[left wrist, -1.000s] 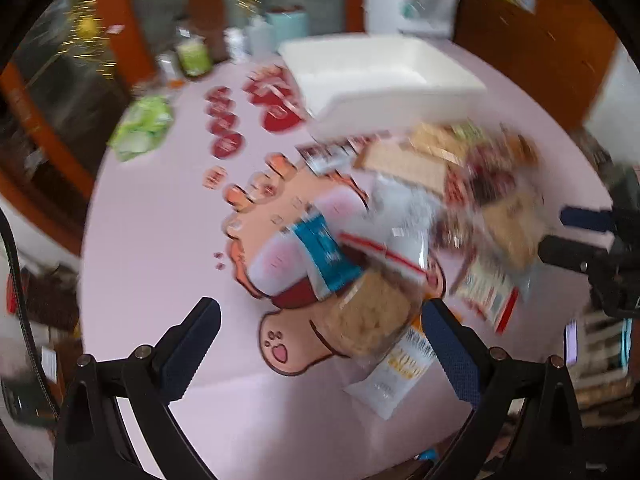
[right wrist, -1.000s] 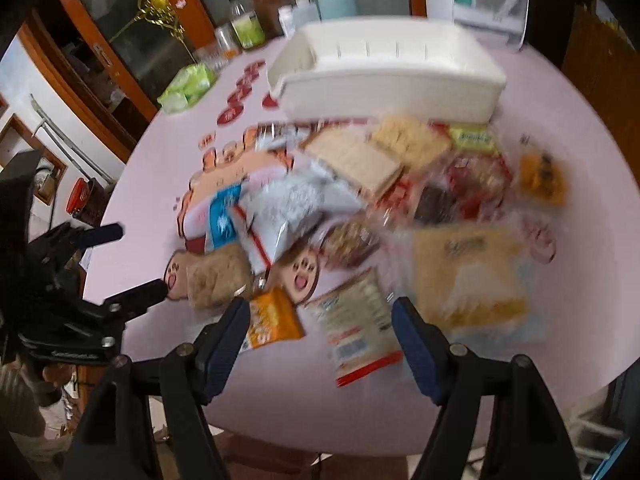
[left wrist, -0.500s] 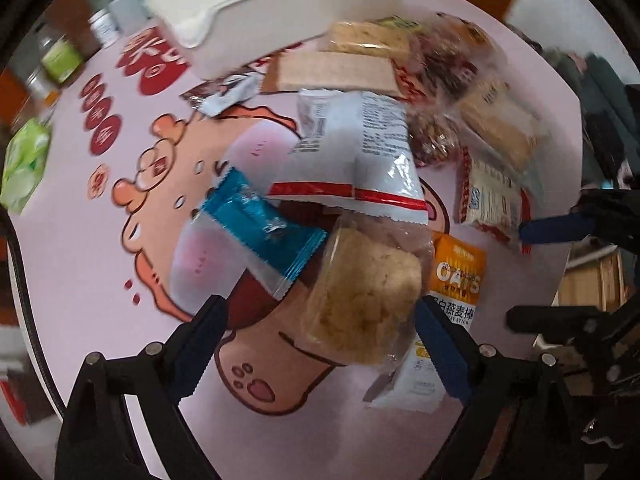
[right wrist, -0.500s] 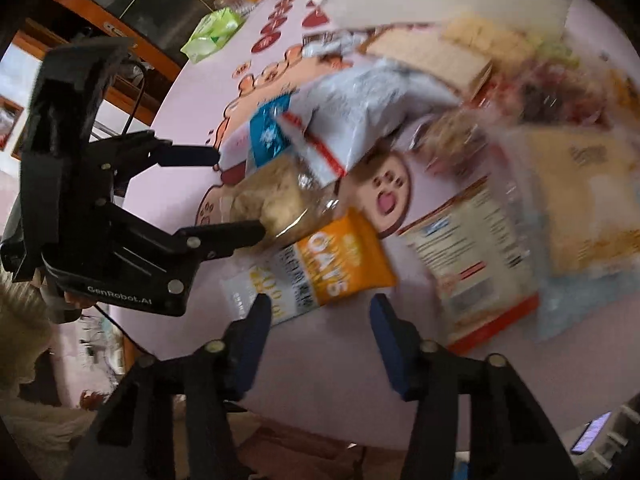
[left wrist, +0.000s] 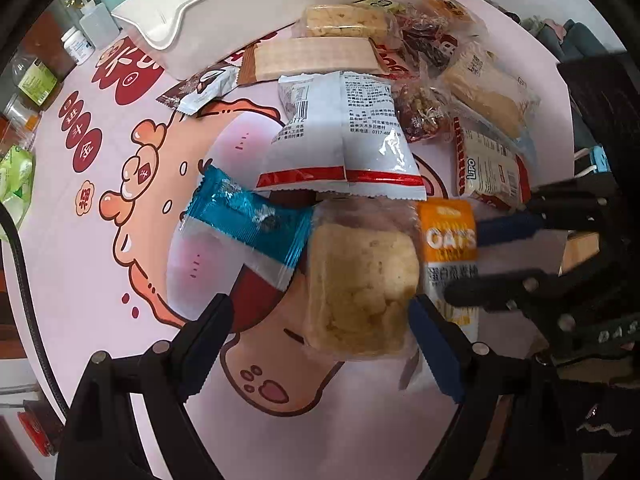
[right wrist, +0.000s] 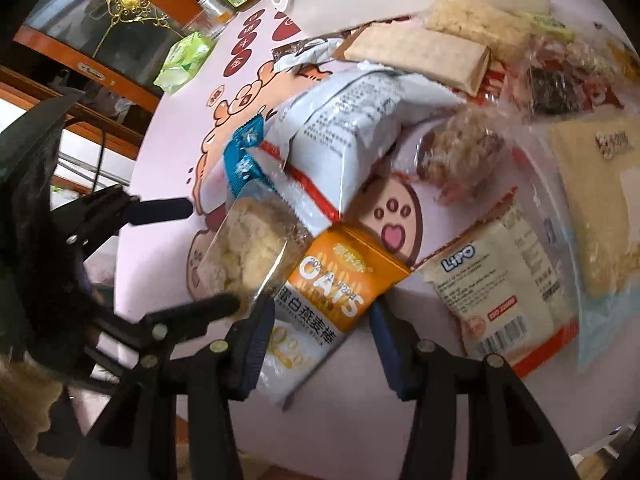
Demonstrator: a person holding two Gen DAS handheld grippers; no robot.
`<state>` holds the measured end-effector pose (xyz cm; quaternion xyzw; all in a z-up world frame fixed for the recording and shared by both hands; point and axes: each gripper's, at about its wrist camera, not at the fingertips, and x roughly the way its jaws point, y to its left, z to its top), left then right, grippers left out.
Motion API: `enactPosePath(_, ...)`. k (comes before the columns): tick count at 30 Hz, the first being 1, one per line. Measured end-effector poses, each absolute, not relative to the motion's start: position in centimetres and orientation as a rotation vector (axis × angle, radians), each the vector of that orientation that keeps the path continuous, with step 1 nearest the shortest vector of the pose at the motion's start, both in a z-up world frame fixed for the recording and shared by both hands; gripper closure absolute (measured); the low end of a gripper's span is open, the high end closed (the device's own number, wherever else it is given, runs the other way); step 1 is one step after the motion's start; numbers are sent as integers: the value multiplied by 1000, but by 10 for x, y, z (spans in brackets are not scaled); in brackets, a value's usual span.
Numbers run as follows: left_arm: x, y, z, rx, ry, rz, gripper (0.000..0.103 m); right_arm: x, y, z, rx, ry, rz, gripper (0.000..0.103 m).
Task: Organize snacks
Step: 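Grasp the clear bag of crumbly cake with the left tool while the right grasps the orange oat bar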
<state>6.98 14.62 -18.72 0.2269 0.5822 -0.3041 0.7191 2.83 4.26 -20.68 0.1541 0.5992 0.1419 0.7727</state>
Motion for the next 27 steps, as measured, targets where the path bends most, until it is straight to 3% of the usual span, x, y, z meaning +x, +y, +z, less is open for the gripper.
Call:
enactPosePath(10,63,154,-188,422,1320,-657,15,43,63,-207,173,1300,245,54)
enactPosePath(11,63,154,-188,406,1326,-655,16,43,62,-207,145,1310,230,61)
enactPosePath(12,62,155,-189,395,1330,-646,16,42,62,-207,113,1305,221,61)
enactPosePath(27,60,150,-208,306,1386,-548,16,46,46,-208,46,1297,189,63)
